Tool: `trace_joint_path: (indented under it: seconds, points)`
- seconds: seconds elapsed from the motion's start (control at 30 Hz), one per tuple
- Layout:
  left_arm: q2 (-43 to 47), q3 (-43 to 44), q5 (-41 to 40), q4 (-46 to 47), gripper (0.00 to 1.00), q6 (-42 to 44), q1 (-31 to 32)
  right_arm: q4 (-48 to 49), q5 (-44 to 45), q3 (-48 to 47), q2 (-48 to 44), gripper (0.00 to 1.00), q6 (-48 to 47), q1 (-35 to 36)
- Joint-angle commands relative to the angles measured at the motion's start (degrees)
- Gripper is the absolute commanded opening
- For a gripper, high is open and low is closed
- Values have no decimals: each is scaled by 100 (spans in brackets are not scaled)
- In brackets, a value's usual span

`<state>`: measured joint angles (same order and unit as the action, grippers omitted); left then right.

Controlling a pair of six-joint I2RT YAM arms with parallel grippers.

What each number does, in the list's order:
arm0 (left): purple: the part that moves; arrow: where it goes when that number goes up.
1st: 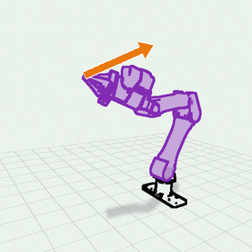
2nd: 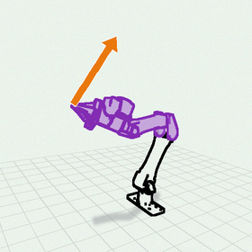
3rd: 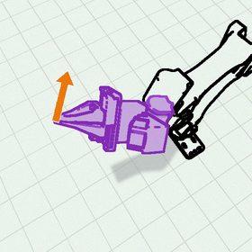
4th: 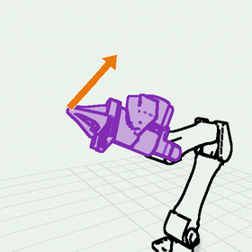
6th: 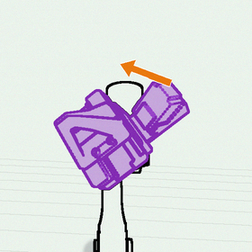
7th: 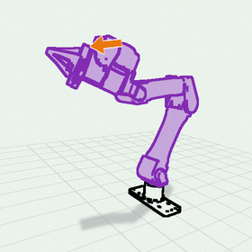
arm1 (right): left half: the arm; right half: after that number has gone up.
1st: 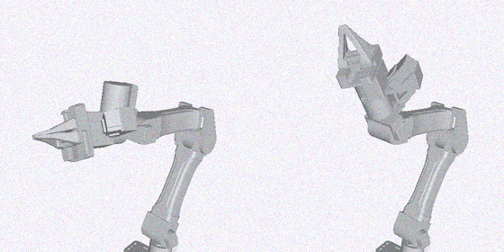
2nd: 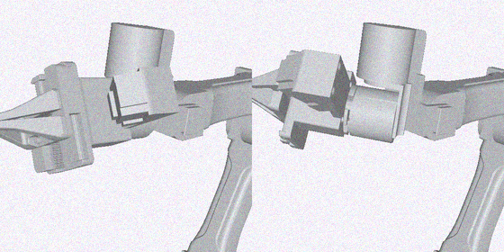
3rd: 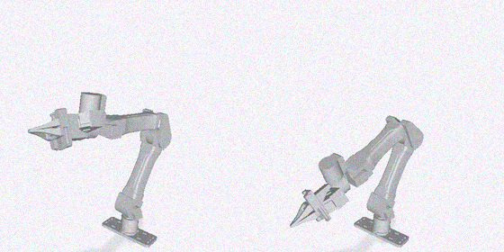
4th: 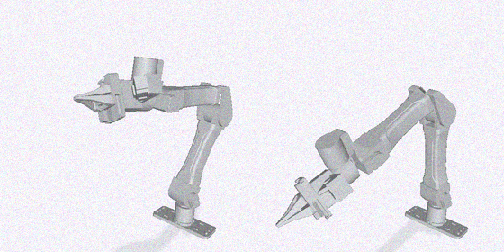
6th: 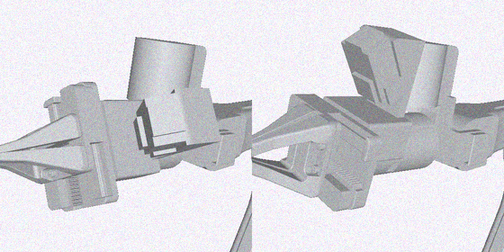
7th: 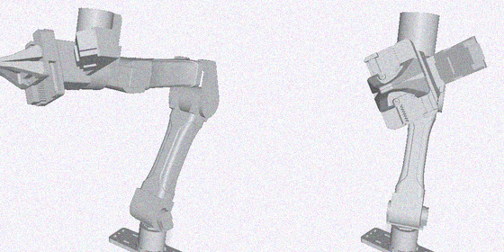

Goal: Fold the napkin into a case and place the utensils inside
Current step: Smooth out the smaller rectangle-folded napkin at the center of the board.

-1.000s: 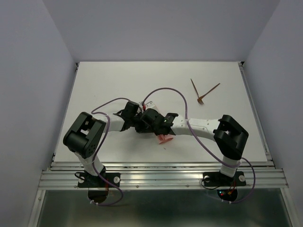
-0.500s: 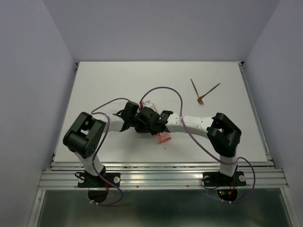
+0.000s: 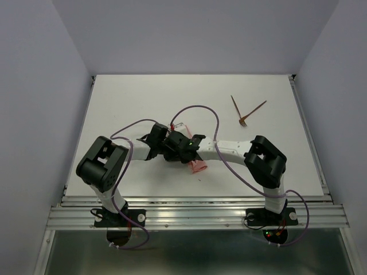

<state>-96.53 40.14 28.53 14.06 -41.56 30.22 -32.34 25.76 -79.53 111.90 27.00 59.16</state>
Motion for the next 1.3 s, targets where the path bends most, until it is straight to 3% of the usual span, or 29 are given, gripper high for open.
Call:
trace_joint_path:
  seconds: [0.0,0.27,0.53,0.6,0.7,0.73,0.83,1.1,1.2,1.27]
  points:
    - [248,-120,-207,-237,0,78,72,377,149,24,-247,23,191,52]
    - [574,-112,-410,-641,2,192,72,641,79,438,-976,45,296,52]
    - [952,-138,-630,-1002,19,131,37,834,166,1114,-1802,47,674,-53]
    - [1031,-129,-630,-1002,26,43,19,904,166,1403,-2040,43,867,-167]
    - [1119,-50,-674,-1002,39,-202,19,1045,-44,1790,-2295,29,1087,-491]
    - [1136,-24,-691,-993,40,-203,19,1071,-105,1861,-2330,29,1122,-545]
    - [1128,81,-709,-967,40,-431,19,1221,-421,1993,-2304,16,1114,-545]
    - [1101,152,-762,-958,41,-572,-25,1669,-1046,1994,-1856,10,903,-545]
    - [1162,117,-762,-941,48,-634,-69,1949,-1362,2072,-1645,9,859,-545]
    - [1172,82,-753,-906,59,-651,-121,2064,-1538,2038,-1392,8,877,-545]
